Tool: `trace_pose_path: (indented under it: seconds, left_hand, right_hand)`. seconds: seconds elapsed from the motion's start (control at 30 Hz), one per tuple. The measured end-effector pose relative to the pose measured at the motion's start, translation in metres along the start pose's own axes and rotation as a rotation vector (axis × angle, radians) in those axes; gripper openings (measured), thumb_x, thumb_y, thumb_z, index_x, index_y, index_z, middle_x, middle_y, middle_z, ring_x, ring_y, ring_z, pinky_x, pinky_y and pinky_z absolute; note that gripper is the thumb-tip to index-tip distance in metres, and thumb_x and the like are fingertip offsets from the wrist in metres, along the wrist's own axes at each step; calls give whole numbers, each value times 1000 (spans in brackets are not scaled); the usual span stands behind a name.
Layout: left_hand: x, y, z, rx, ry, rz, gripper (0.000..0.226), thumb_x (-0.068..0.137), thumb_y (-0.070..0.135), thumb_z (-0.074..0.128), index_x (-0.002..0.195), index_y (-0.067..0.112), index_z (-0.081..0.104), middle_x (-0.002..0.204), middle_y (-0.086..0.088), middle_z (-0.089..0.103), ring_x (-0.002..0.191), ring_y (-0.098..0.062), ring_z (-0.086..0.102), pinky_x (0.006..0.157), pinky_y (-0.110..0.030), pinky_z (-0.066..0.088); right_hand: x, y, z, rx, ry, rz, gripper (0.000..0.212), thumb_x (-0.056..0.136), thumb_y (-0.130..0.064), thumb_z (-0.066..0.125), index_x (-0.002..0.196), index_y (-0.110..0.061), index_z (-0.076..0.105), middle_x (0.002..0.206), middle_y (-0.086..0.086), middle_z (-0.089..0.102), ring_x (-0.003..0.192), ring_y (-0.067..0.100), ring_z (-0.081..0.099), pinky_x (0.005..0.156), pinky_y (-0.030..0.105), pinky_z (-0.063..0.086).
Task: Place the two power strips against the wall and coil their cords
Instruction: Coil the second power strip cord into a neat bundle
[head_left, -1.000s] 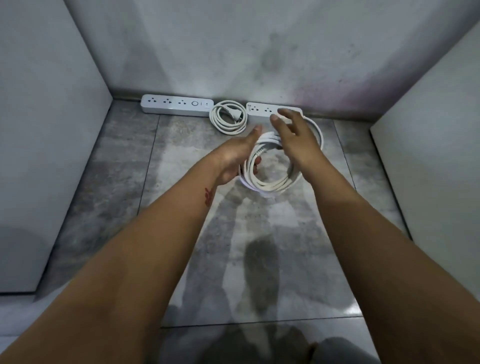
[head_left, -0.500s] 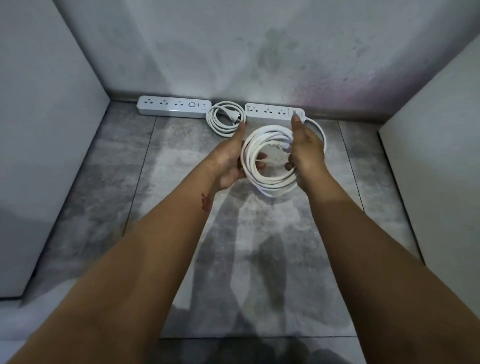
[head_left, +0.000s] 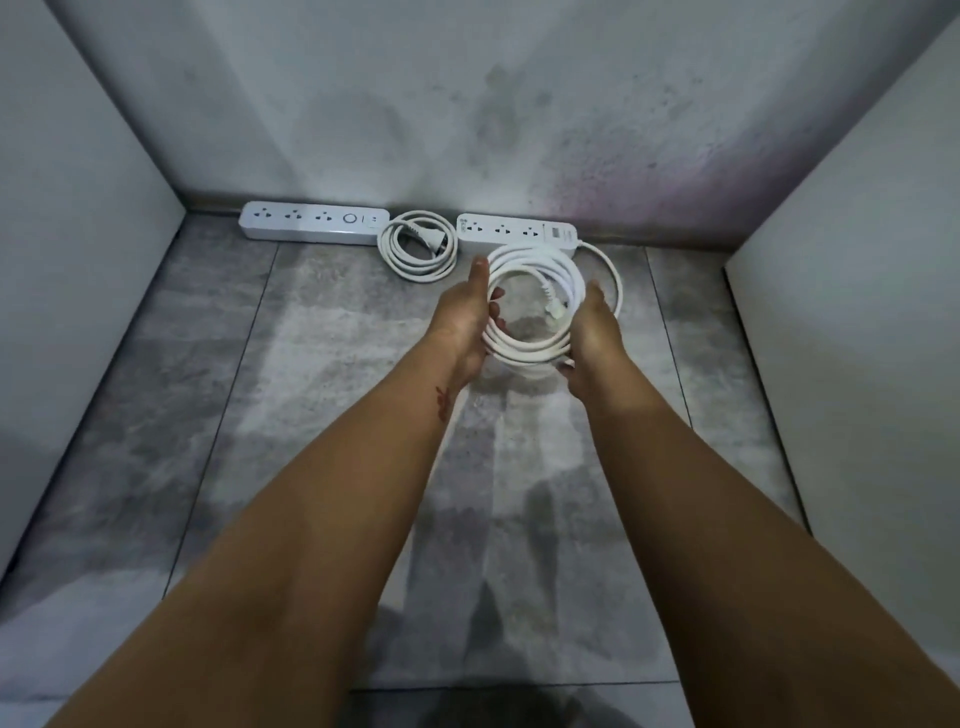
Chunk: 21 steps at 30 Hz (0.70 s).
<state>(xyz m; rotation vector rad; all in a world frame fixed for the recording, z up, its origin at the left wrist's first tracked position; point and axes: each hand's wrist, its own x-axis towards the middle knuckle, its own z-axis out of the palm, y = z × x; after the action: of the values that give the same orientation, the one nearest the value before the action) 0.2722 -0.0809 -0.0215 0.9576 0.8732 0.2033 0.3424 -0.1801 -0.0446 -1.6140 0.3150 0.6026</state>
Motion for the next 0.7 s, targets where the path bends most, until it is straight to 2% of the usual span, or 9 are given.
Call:
trace_pose_path:
  seconds: [0.07,0.13,0.2,0.27,0.37,0.43,0.5,0.63,0.7]
  left_hand:
    - [6,3,4,111,-35,43,38,101,44,42,86,13,59,71,1,51,48,-8,42,50,-24,39]
    - [13,3,8,265,-76,96,38,100,44,44,94,10,59,73,0,55,52,-12,44,54,-25,40]
    - [19,4,14,408,-127,144,40,99,46,45,101,9,59,78,-2,60,60,-15,46,59,-28,41]
    - [21,6,21,493,-187,166,43,100,46,42,105,8,61,86,-5,63,66,-16,48,60,-27,42]
    - [24,12,28,503,-235,131,47,102,46,37,94,9,66,85,-10,65,68,-19,54,63,-27,44]
    - [23,16,30,454,-276,105,46,103,43,36,85,11,63,72,-8,59,61,-17,52,57,-26,43]
    - [23,19,31,380,-327,67,45,103,44,35,86,12,60,66,-6,55,59,-15,52,57,-27,45]
    - [30,15,28,212,-347,12,53,103,46,32,102,4,63,76,-9,64,71,-19,62,74,-34,53]
    - [34,10,24,195,-326,-5,56,103,48,29,102,3,64,78,-9,66,72,-20,63,73,-32,53]
  right_hand:
    - [-1,-5,-12,-215,14,-77,64,95,-61,28,128,-15,57,124,1,62,113,23,58,105,41,42]
    - [0,-12,-23,-410,48,-255,53,92,-59,34,122,-22,58,128,3,60,119,25,56,106,45,40]
    - [-2,-23,-31,-428,-58,-384,33,91,-43,48,114,-23,59,117,1,64,107,20,60,92,39,48]
    - [-3,-35,-36,-507,-208,-413,31,87,-22,57,118,-19,59,104,0,66,89,15,61,74,30,48]
    - [3,-43,-41,-714,-234,-489,37,82,-14,62,119,-18,61,102,3,69,86,18,65,75,32,51]
    - [5,-42,-45,-674,-216,-492,28,85,-16,63,113,-15,65,94,10,72,78,22,69,69,35,52]
    - [8,-38,-50,-554,-202,-449,17,87,-16,64,104,-11,66,81,12,71,66,20,68,60,33,49]
    - [16,-31,-52,-343,-182,-368,9,90,-12,65,99,-10,65,75,7,66,61,17,65,53,28,47]
    - [20,-28,-51,-241,-157,-316,3,92,-12,64,94,-14,64,76,5,65,65,20,65,58,30,49]
